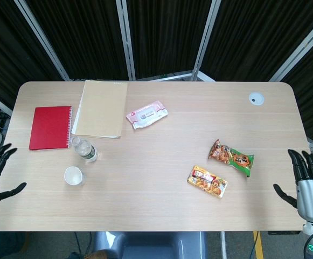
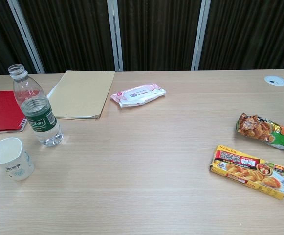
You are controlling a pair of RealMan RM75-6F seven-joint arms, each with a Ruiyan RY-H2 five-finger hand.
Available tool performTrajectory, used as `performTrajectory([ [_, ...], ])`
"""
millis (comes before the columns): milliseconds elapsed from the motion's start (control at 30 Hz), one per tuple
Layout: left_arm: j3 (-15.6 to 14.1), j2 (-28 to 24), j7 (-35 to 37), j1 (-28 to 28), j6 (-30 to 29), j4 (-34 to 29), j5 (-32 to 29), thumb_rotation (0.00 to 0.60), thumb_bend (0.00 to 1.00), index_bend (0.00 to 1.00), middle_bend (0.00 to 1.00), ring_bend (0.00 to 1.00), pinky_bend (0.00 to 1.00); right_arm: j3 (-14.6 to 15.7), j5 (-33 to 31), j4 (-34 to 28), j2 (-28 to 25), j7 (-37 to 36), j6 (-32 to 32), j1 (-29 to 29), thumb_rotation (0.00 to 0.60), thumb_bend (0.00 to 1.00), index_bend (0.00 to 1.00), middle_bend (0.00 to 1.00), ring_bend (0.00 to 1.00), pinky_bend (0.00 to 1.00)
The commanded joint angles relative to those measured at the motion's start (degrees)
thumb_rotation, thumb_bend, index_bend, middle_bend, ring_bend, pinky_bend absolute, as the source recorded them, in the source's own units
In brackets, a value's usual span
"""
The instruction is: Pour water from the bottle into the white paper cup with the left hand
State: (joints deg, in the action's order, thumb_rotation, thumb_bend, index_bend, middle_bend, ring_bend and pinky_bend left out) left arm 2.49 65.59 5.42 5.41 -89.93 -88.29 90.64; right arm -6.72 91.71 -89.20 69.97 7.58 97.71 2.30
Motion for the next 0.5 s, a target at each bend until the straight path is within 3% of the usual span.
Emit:
performTrajectory([
  [33,-0.2,-0.3,-0.2,0.0,0.3,-0.6,-0.3,0.600,0.00,0.00,0.00,0.00,0.00,0.0,-0.3,-0.3,-0.3,-0.6,-0.2,-0.1,0.600,0.00,0.00,0.00,0.00,0.00],
  [267,0.0,0.7,4.9,1.3,2.2,1.0,-0.2,0.600,0.00,0.00,0.00,0.00,0.00,-0.1,-0.4,-0.2,-0.3,-1.2,-0.5,0.1,0.600,0.00,0.00,0.00,0.00,0.00],
  [500,2.0,5.2,15.4,7.3,12.3,3.9,-3.8,0.600,0.00,0.00,0.00,0.00,0.00,-0.9,-2.0,-1.3,-0.1,-1.0,-2.7,1.1,0.600,0.00,0.00,0.00,0.00,0.00],
])
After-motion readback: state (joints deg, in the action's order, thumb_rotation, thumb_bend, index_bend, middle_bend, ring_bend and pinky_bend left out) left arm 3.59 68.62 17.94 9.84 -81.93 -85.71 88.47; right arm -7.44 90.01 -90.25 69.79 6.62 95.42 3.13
